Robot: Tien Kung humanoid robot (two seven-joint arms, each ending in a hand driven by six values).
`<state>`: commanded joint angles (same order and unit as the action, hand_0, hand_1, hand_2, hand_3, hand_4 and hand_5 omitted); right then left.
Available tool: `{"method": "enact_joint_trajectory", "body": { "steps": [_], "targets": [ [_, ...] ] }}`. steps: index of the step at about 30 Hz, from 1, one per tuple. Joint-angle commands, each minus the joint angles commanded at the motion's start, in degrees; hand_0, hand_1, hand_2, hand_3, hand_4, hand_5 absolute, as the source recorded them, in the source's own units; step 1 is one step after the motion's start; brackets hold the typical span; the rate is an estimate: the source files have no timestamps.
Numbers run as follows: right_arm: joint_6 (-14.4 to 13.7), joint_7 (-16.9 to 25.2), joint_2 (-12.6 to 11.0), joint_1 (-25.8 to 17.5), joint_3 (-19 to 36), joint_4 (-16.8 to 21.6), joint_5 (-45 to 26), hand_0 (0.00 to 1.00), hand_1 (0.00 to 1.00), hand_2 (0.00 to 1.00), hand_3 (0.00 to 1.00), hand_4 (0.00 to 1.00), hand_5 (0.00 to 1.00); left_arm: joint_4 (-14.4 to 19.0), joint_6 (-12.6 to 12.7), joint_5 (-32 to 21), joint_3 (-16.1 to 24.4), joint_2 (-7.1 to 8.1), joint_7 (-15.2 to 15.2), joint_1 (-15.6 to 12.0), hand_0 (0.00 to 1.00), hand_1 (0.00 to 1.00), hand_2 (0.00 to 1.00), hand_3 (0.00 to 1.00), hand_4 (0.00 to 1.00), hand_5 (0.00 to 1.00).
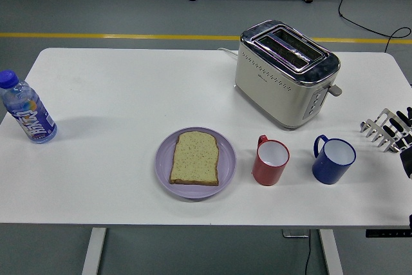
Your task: Pick up the cup,pour liquid into bread,place the cup on the desk
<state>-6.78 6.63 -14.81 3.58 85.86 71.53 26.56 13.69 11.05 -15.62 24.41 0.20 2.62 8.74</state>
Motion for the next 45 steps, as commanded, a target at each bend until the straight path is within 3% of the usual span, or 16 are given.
{"method": "enact_joint_trajectory", "body": {
  "steps": [1, 2, 8, 9, 14, 15, 20, 21, 23, 27, 30, 37, 45],
  "targets": [
    [0.03, 0.00, -0.01, 0.00, 0.00, 0.00, 0.22, 0.653, 0.569, 0.634, 0.610, 0.698, 0.191, 0.00, 0.00, 0.01, 0.00, 0.00, 0.00, 0.00, 0.690, 0.756, 0.773, 0.611, 0.396, 0.998],
    [0.14, 0.02, -0.02, 0.01, -0.02, 0.01, 0.99, 0.698, 0.621, 0.681, 0.681, 0.825, 0.238, 0.00, 0.00, 0.03, 0.01, 0.00, 0.00, 0.00, 0.690, 0.756, 0.773, 0.611, 0.396, 0.998],
    [1.22, -0.46, -0.17, -0.18, 0.04, 0.00, 6.03, 0.698, 0.621, 0.681, 0.681, 0.825, 0.238, 0.00, -0.04, 0.16, 0.05, 0.01, -0.03, 0.00, 0.690, 0.756, 0.773, 0.611, 0.396, 0.998],
    [1.59, -0.66, -0.23, -0.20, 0.06, 0.01, 7.54, 0.838, 0.735, 0.795, 0.780, 0.878, 0.221, -0.01, -0.05, 0.18, 0.05, 0.01, -0.03, 0.01, 0.690, 0.756, 0.773, 0.611, 0.396, 0.998],
    [2.74, -1.50, -0.45, -0.22, 0.10, 0.13, 12.70, 0.838, 0.735, 0.795, 0.780, 0.878, 0.221, -0.02, -0.10, 0.18, 0.02, 0.01, -0.02, 0.10, 0.690, 0.756, 0.773, 0.611, 0.396, 0.998],
    [2.88, -1.68, -0.52, -0.25, 0.10, 0.17, 13.75, 0.919, 0.822, 0.895, 0.899, 0.982, 0.239, -0.02, -0.09, 0.19, 0.03, 0.01, -0.02, 0.12, 0.690, 0.756, 0.773, 0.611, 0.396, 0.998],
    [3.18, -2.86, -1.06, -0.64, 0.12, 0.71, 20.26, 0.919, 0.822, 0.895, 0.899, 0.982, 0.239, -0.01, -0.09, 0.37, 0.11, 0.04, -0.10, 0.19, 0.690, 0.756, 0.773, 0.611, 0.396, 0.998],
    [3.19, -3.11, -1.18, -0.74, 0.11, 0.84, 21.77, 0.961, 0.871, 0.944, 0.962, 0.998, 0.209, -0.01, -0.09, 0.38, 0.11, 0.04, -0.11, 0.20, 0.690, 0.756, 0.773, 0.611, 0.396, 0.998],
    [3.03, -3.68, -1.54, -1.01, 0.02, 1.31, 25.22, 0.961, 0.871, 0.944, 0.962, 0.998, 0.209, -0.01, -0.07, 0.39, 0.12, 0.03, -0.13, 0.21, 0.690, 0.756, 0.773, 0.611, 0.396, 0.998],
    [1.91, -4.81, -2.30, -1.78, -0.65, 2.87, 31.94, 0.968, 0.885, 0.954, 0.973, 0.998, 0.207, 0.02, -0.06, 0.45, 0.11, 0.02, -0.18, 0.26, 0.690, 0.756, 0.773, 0.611, 0.396, 0.998],
    [-0.85, -4.27, -2.89, -2.81, -1.82, 4.62, 34.74, 0.968, 0.885, 0.954, 0.973, 0.998, 0.207, 0.04, -0.04, 0.62, 0.18, 0.03, -0.27, 0.27, 0.690, 0.756, 0.773, 0.611, 0.396, 0.998],
    [-5.30, -2.84, -4.40, -6.25, -4.90, 9.44, 32.26, 0.962, 0.876, 0.941, 0.965, 0.998, 0.220, 0.07, 0.01, 1.15, 0.43, 0.08, -0.42, 0.29, 0.690, 0.756, 0.773, 0.611, 0.396, 0.998],
    [-8.24, -2.22, -5.75, -8.99, -7.94, 13.33, 31.33, 0.960, 0.868, 0.934, 0.949, 0.998, 0.220, 0.12, 0.02, 1.70, 0.71, 0.24, -0.55, 0.27, 0.690, 0.756, 0.773, 0.611, 0.396, 0.998]
  ]
}}
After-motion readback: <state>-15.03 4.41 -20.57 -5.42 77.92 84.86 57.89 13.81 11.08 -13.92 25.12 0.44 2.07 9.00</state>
